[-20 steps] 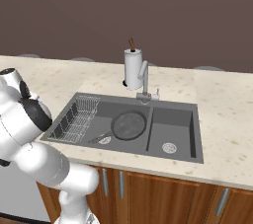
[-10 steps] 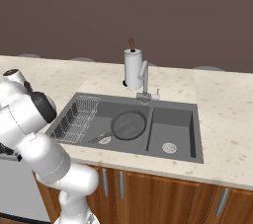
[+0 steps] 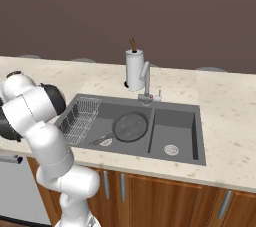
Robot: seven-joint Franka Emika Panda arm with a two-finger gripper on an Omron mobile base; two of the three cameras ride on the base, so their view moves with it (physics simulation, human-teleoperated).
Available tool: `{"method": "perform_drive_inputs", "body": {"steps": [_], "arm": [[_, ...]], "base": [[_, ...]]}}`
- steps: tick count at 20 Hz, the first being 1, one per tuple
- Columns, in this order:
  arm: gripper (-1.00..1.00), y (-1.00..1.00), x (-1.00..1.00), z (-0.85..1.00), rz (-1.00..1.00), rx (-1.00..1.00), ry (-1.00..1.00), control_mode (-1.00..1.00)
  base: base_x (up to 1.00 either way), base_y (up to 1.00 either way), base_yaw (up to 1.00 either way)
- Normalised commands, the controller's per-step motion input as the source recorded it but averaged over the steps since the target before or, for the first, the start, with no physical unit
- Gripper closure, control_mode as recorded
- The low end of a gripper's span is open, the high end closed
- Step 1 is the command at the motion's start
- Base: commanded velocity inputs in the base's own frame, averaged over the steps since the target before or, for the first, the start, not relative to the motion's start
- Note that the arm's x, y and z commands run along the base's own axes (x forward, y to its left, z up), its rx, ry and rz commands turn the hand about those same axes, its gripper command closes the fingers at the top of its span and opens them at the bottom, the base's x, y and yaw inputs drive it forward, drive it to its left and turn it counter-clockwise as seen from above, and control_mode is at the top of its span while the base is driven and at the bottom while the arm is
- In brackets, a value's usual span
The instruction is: Pick the pan and sponge and place them into the sink. Then turn on the water.
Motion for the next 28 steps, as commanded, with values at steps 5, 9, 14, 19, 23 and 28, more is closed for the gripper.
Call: {"method": "perform_drive_inputs", "body": {"steps": [5, 9, 14, 19, 23, 28], "arm": [[-1.00, 0.29, 0.06, -0.20, 0.00, 0.00, 0.00, -1.00], [-1.00, 0.29, 0.09, -0.23, 0.00, -0.01, 0.00, -1.00], [-1.00, 0.10, 0.14, -0.19, 0.00, -0.07, 0.00, -1.00], [-1.00, 0.00, 0.14, -0.06, 0.00, -0.09, 0.00, -1.00], [-1.00, 0.00, 0.16, 0.00, 0.00, -0.06, 0.00, -1.00], [-1.00, 0.00, 0.18, 0.00, 0.00, -0.05, 0.00, -1.00]], "base": [[0.00, 0.00, 0.00], [0.00, 0.00, 0.00], [0.00, 0.00, 0.00], [0.00, 0.00, 0.00], [0.00, 0.00, 0.00], [0.00, 0.00, 0.00]]}}
